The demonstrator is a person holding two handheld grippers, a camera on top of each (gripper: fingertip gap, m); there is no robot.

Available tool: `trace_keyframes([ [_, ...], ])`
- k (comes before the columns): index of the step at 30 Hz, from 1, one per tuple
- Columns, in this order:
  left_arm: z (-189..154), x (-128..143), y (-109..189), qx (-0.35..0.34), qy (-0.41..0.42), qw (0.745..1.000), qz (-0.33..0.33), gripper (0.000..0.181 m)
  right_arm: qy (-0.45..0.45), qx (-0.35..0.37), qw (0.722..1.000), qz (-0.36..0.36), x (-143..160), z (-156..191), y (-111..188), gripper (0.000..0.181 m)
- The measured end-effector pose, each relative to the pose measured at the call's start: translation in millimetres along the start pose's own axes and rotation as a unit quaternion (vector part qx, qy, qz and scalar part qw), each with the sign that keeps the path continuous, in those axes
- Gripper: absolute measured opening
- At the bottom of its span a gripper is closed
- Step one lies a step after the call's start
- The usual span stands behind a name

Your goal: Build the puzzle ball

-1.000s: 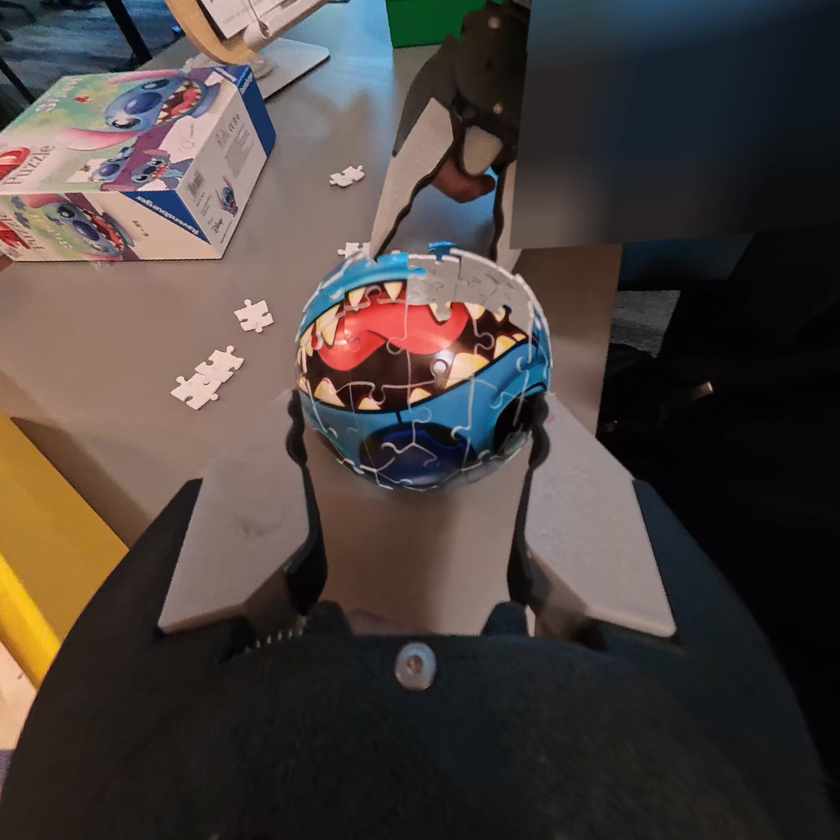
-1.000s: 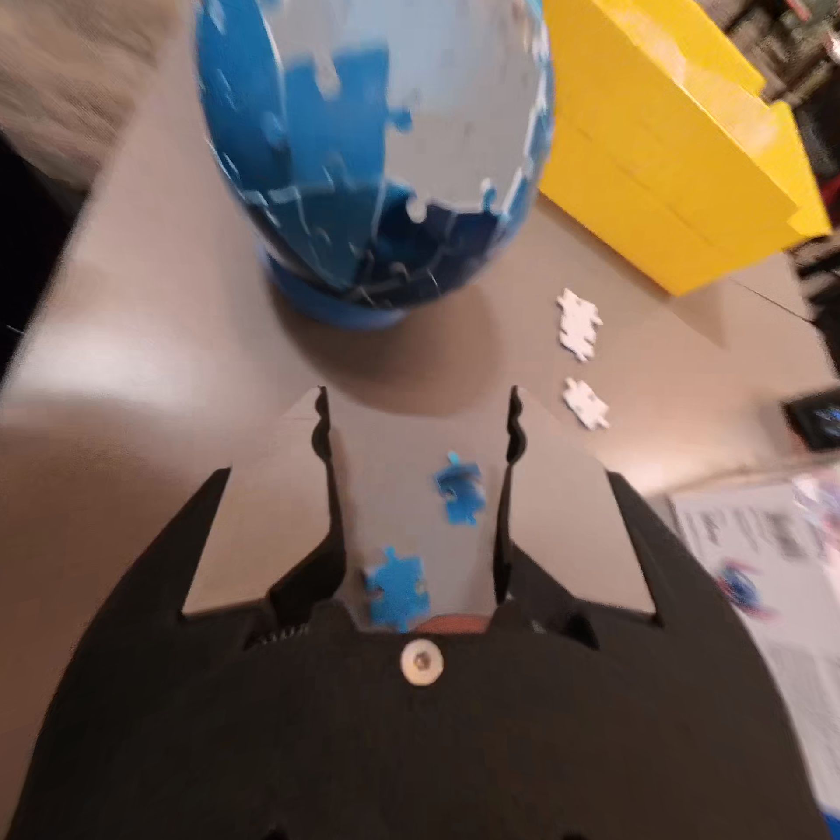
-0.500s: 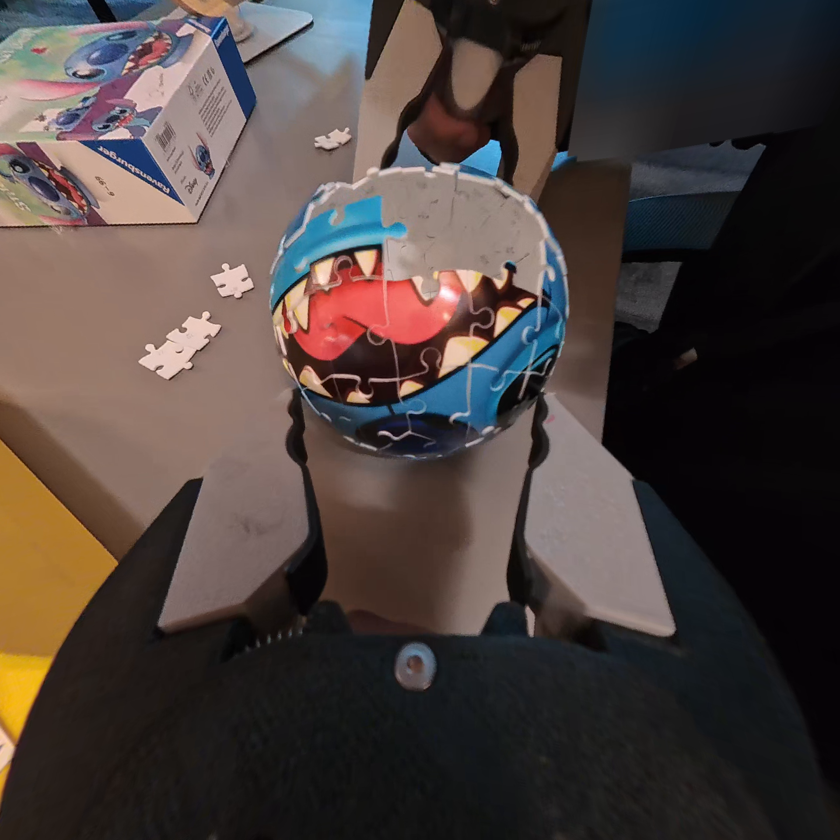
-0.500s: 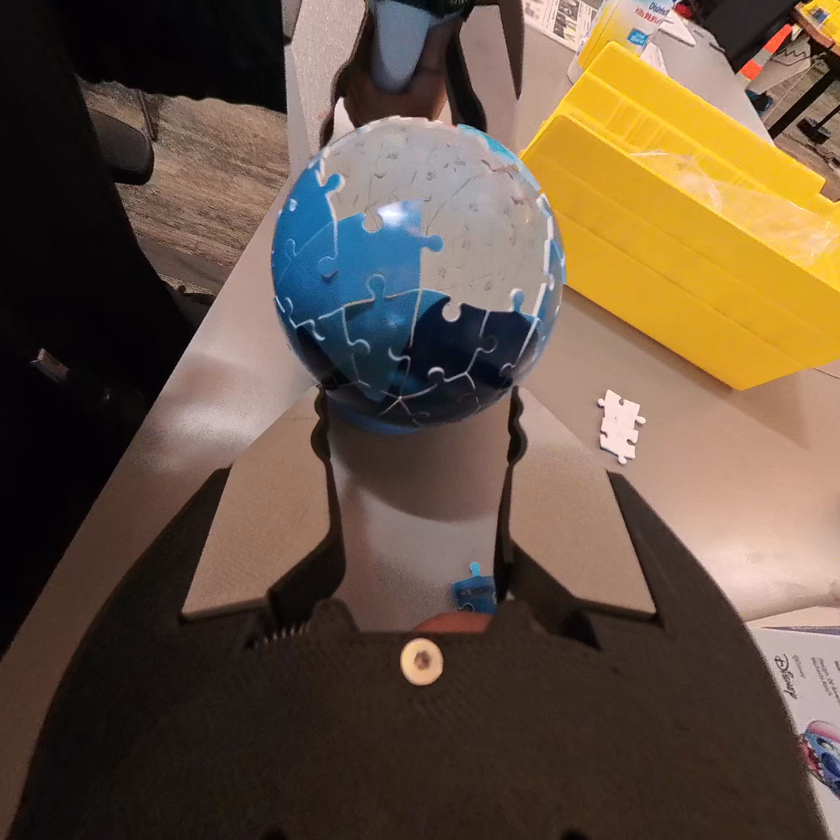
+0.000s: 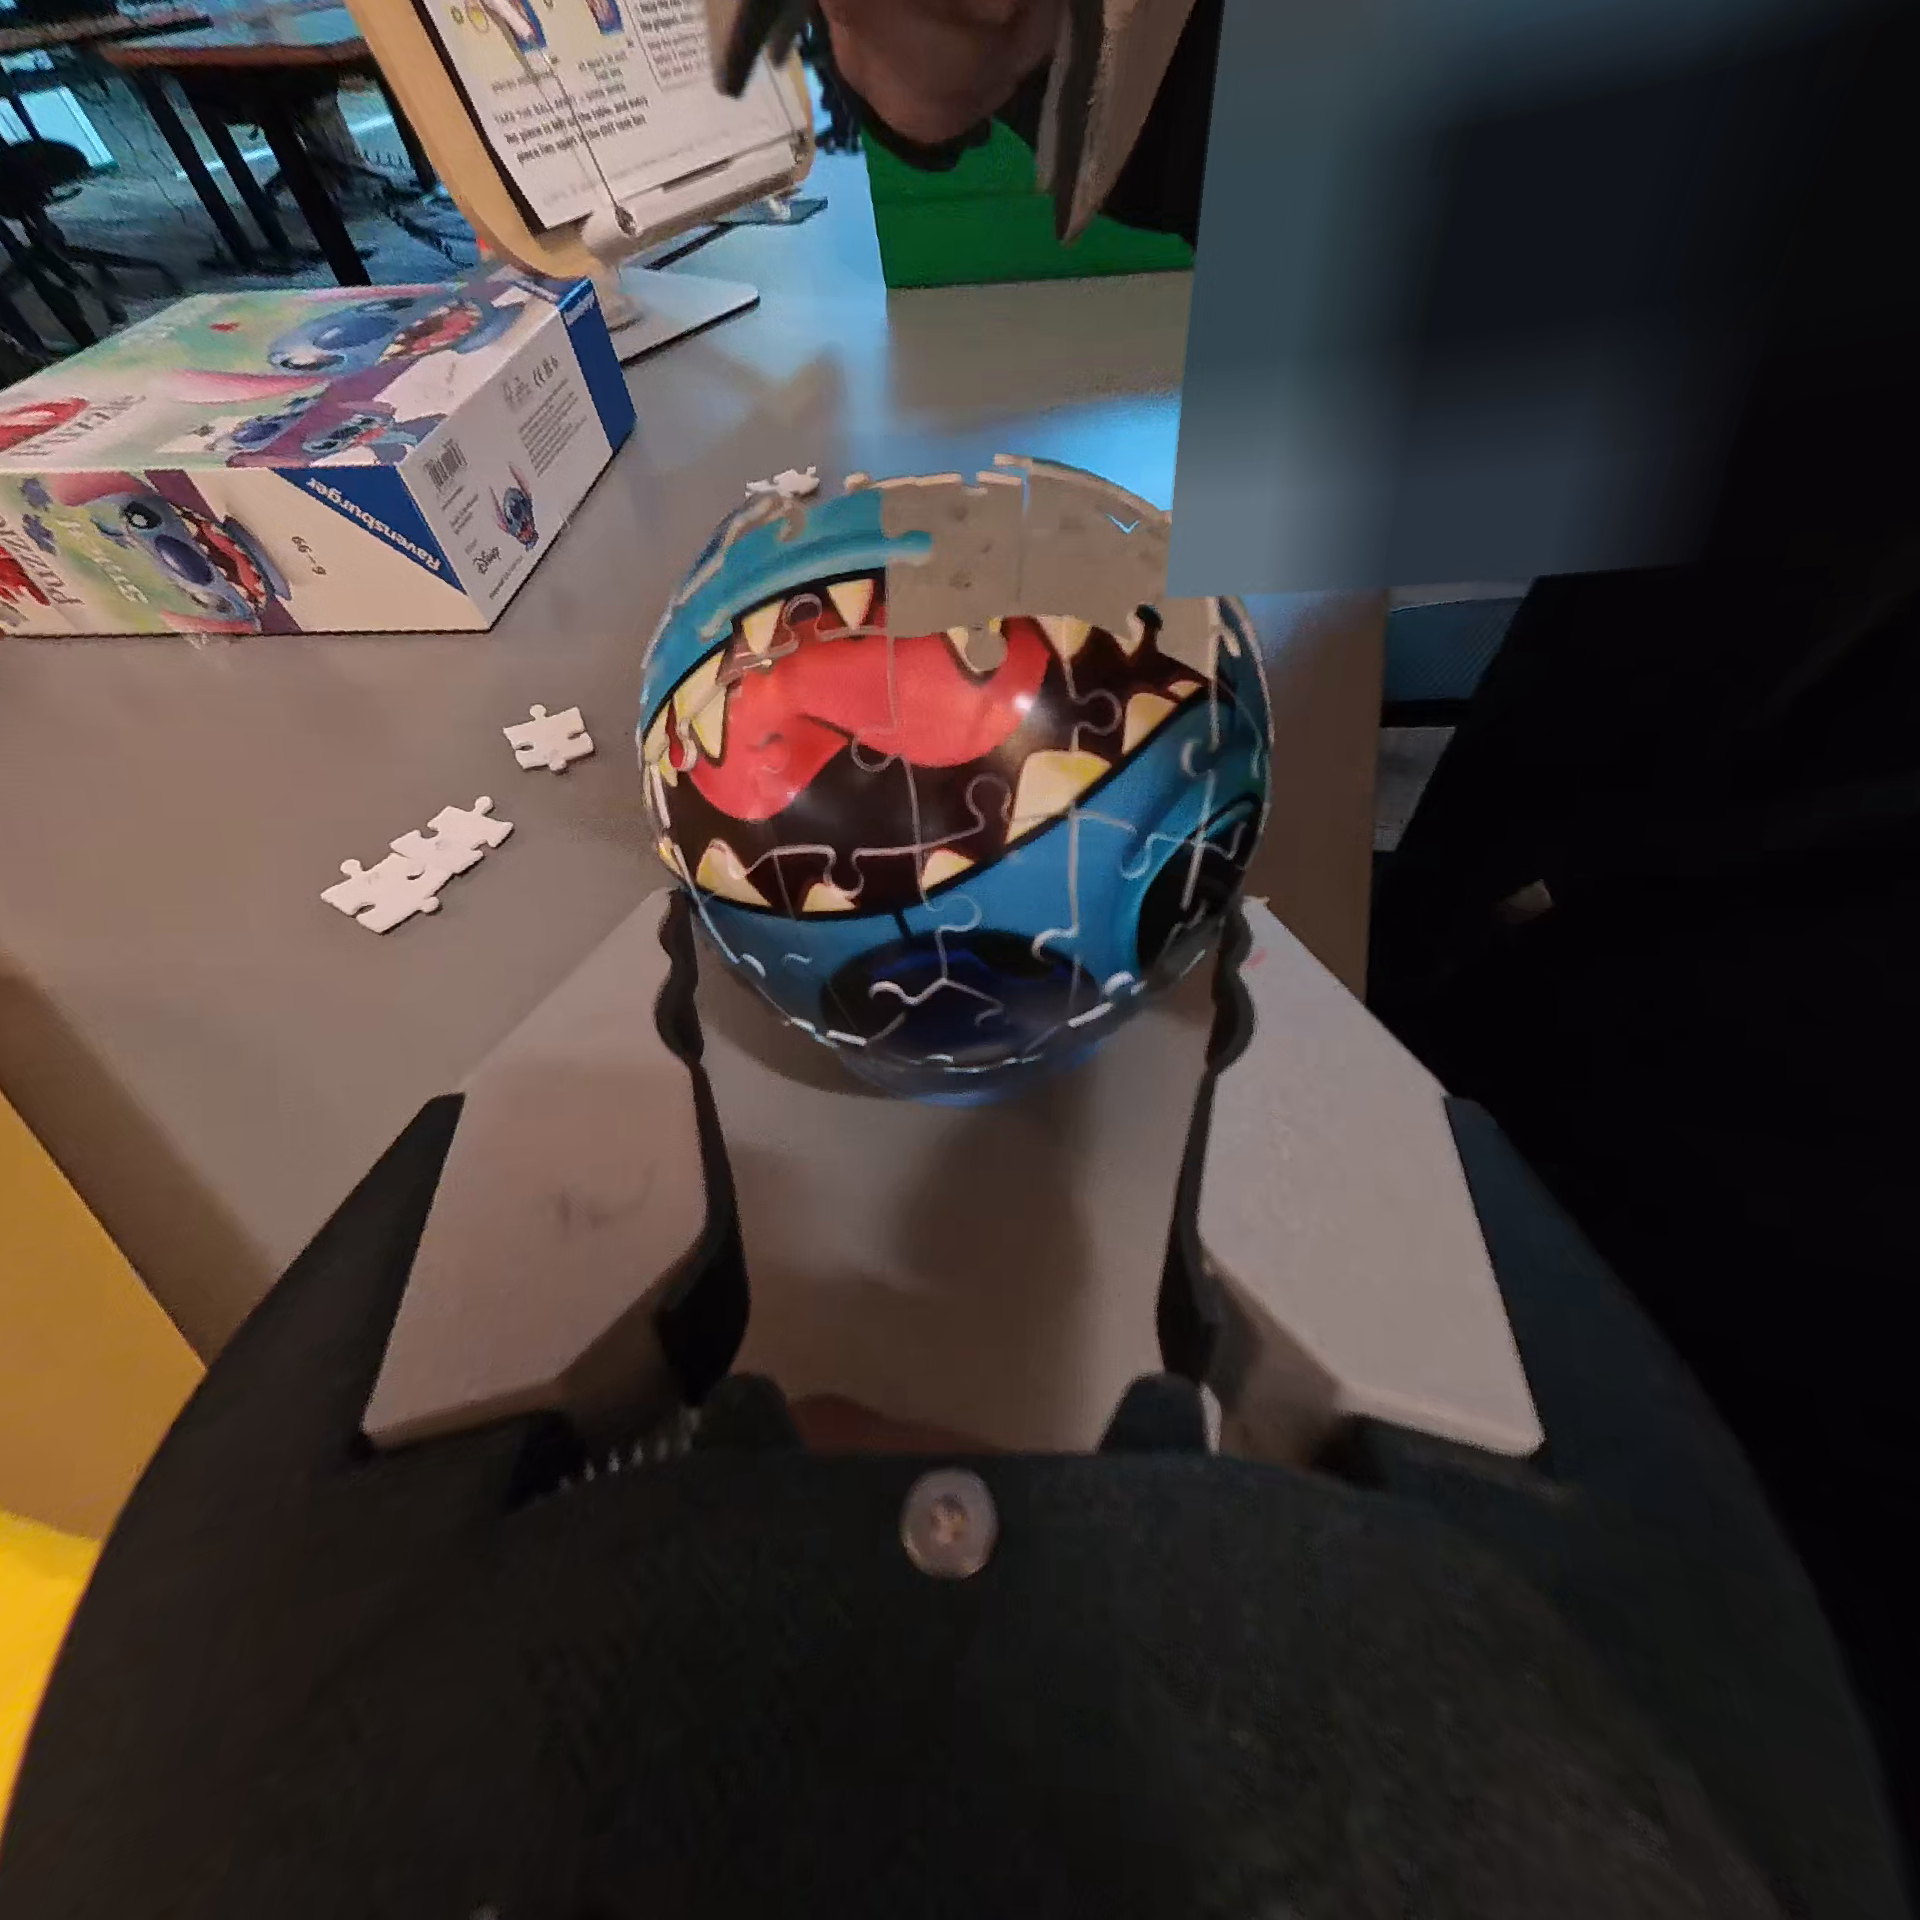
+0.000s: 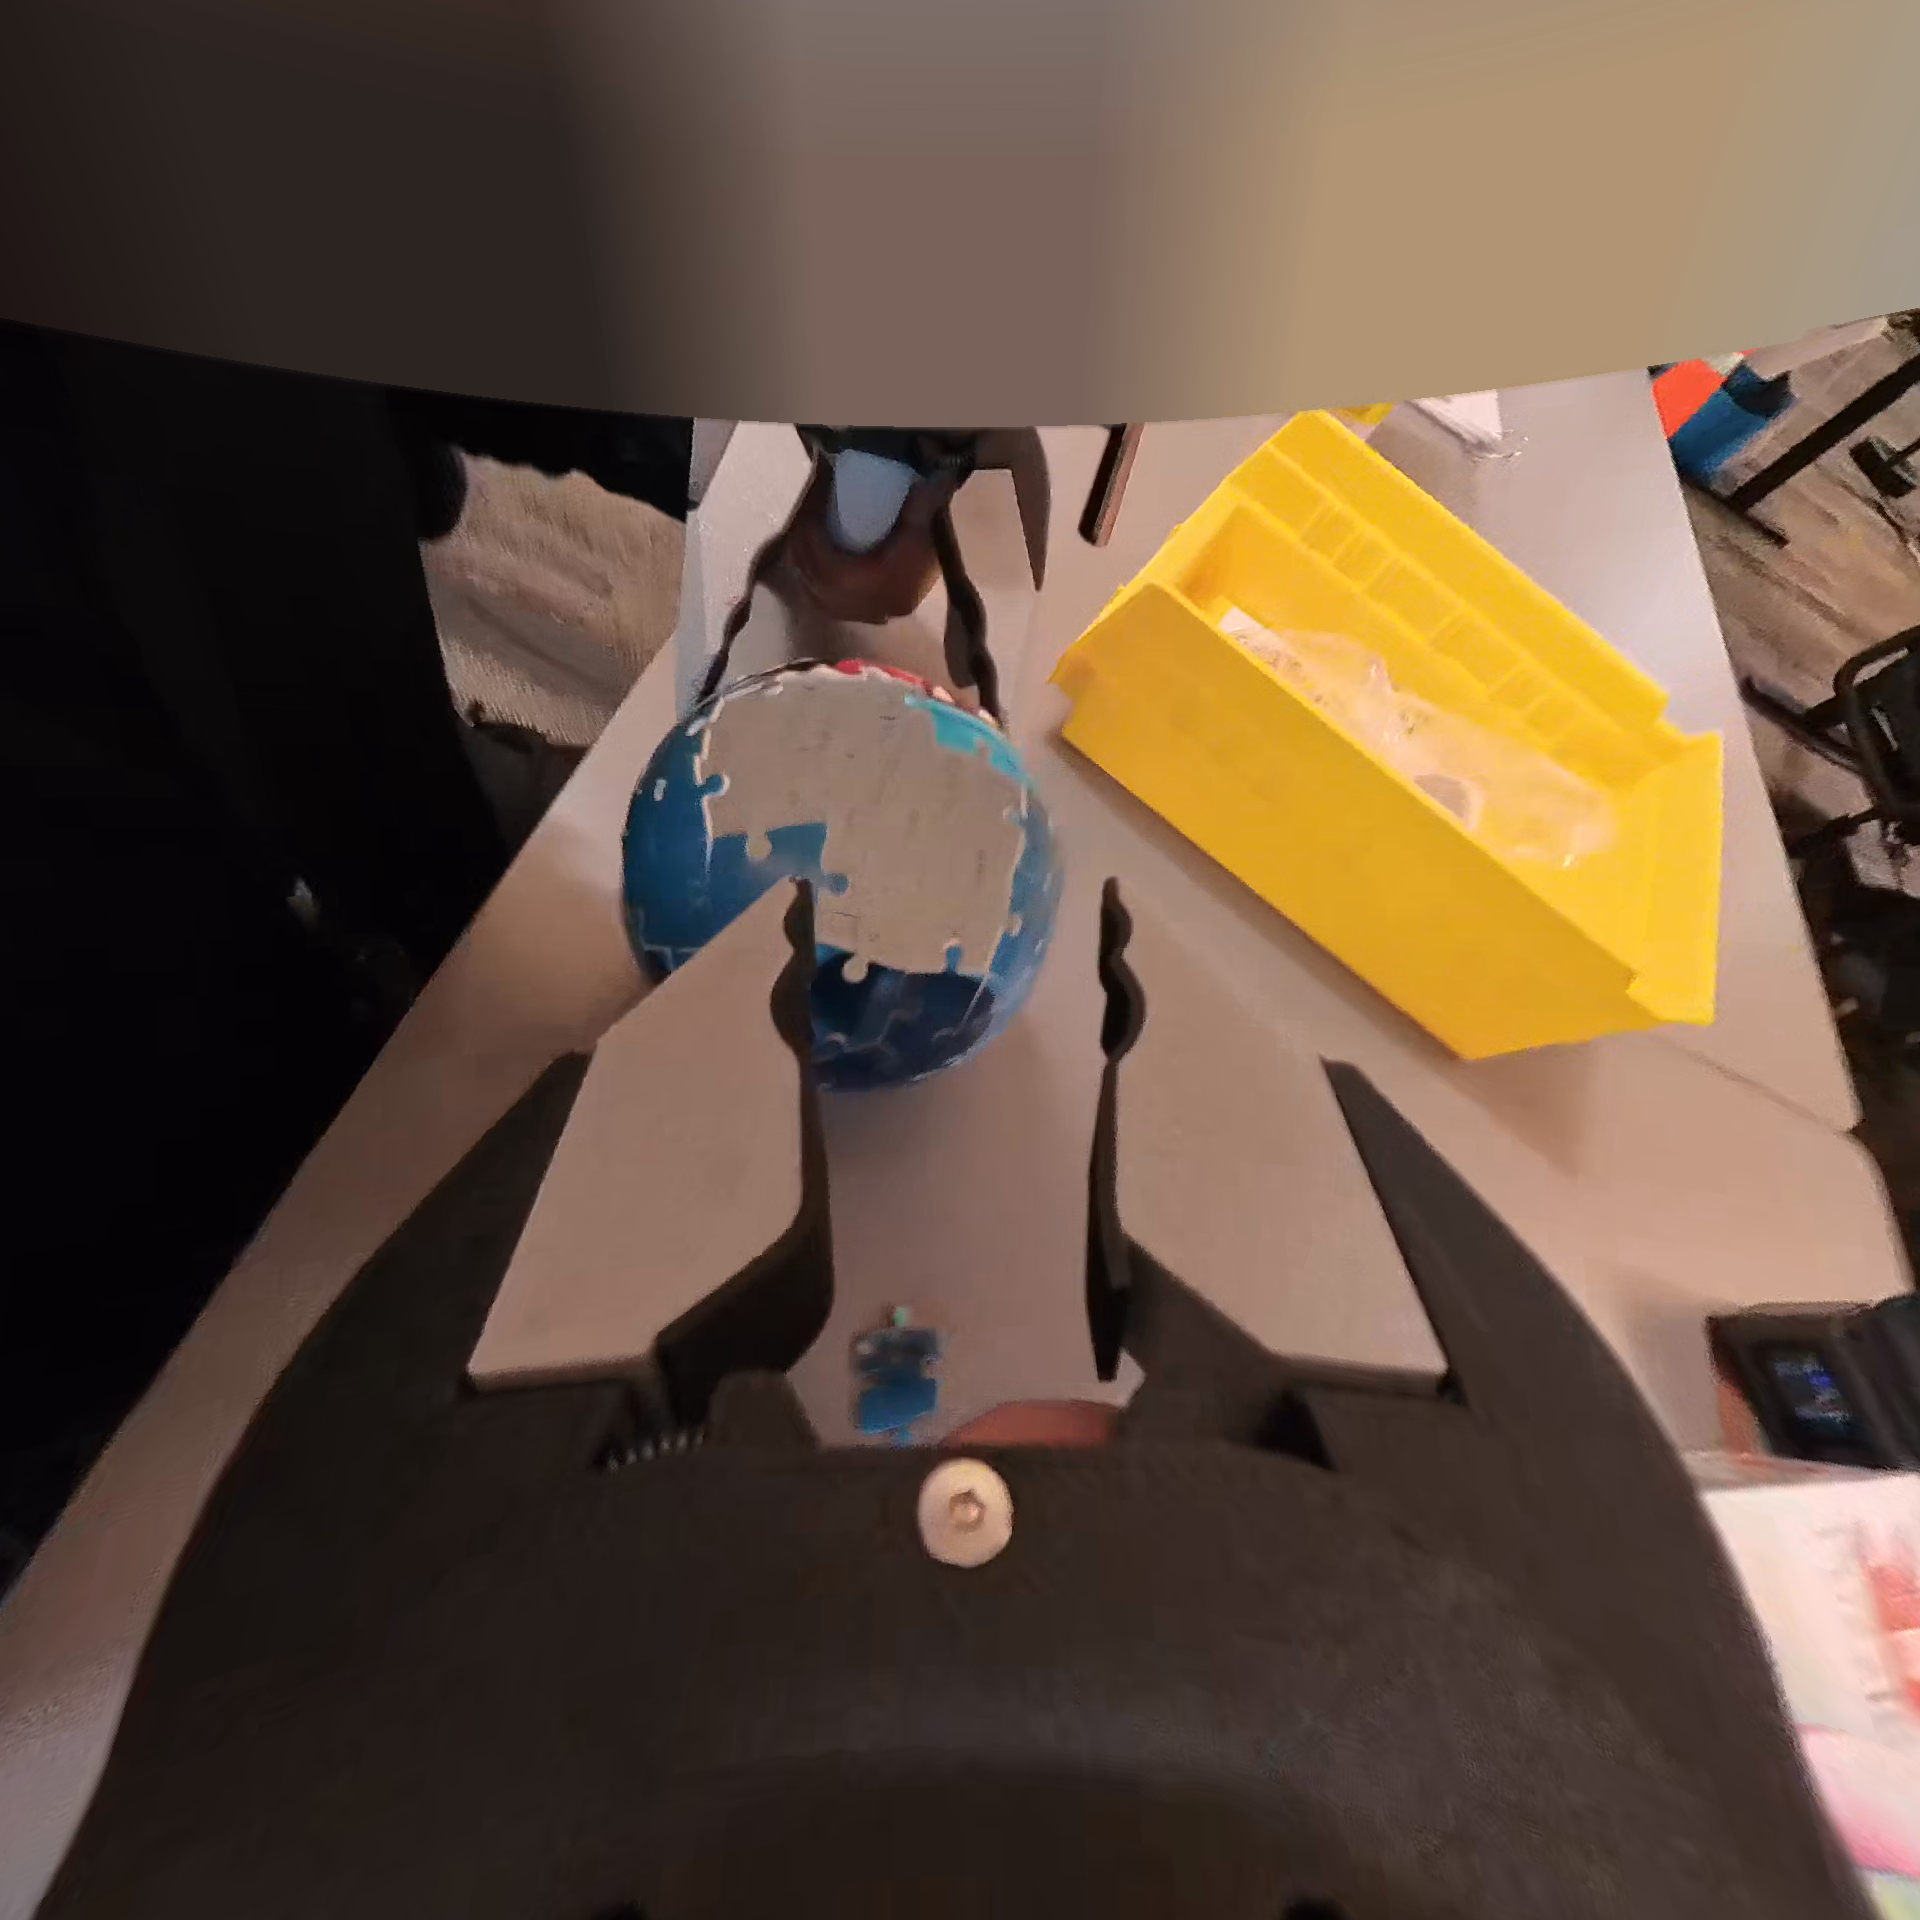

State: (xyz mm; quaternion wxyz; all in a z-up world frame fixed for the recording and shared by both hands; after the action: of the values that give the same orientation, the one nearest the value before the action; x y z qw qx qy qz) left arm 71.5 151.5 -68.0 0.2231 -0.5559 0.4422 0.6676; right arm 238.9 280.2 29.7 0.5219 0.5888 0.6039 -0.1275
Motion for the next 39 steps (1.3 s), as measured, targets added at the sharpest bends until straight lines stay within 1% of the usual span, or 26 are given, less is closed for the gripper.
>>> trace_keyframes([
  [3,0,3,2,0.008,-0.003,1.000,-0.016,0.096,0.084,0.004,0.996,0.039,-22,-1,-24,0.048],
  [6,0,6,4,0.019,-0.006,1.000,-0.020,0.095,0.164,-0.011,0.984,0.064,-35,8,-47,0.046],
  [8,0,7,4,0.020,-0.009,0.999,-0.024,0.095,0.190,-0.030,0.978,0.084,-38,12,-57,0.046],
  [10,-1,8,3,0.022,-0.012,0.999,-0.030,0.095,0.198,-0.043,0.974,0.101,-36,12,-63,0.047],
  [16,-1,7,5,0.049,-0.009,0.998,-0.043,0.093,0.165,-0.067,0.979,0.102,-30,9,-63,0.045],
  [21,4,7,6,0.058,0.005,0.997,-0.051,0.088,0.201,-0.056,0.971,0.114,-25,16,-65,0.040],
  [26,2,7,5,0.056,-0.002,0.997,-0.047,0.090,0.251,-0.045,0.959,0.126,-25,24,-77,0.040],
  [31,2,8,5,0.054,-0.002,0.997,-0.047,0.089,0.296,-0.032,0.946,0.128,-27,28,-81,0.029],
  [34,2,8,5,0.054,-0.002,0.997,-0.047,0.089,0.315,-0.025,0.939,0.134,-25,29,-83,0.026],
  [39,3,8,4,0.055,0.000,0.997,-0.047,0.088,0.321,-0.014,0.938,0.128,-24,29,-83,0.018],
])
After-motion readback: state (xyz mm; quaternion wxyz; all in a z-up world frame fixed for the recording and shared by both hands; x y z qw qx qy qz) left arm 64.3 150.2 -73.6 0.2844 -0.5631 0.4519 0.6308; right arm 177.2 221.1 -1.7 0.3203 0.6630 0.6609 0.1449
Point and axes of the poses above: each gripper's, where its closed fingertips meet, y back along the fingers, x out of its underside, z = x × y across the jaws, the point moved 8 cm from there along y, back along the fingers, and after that the axes turned 8 degrees about x, right-handed, at the moved point
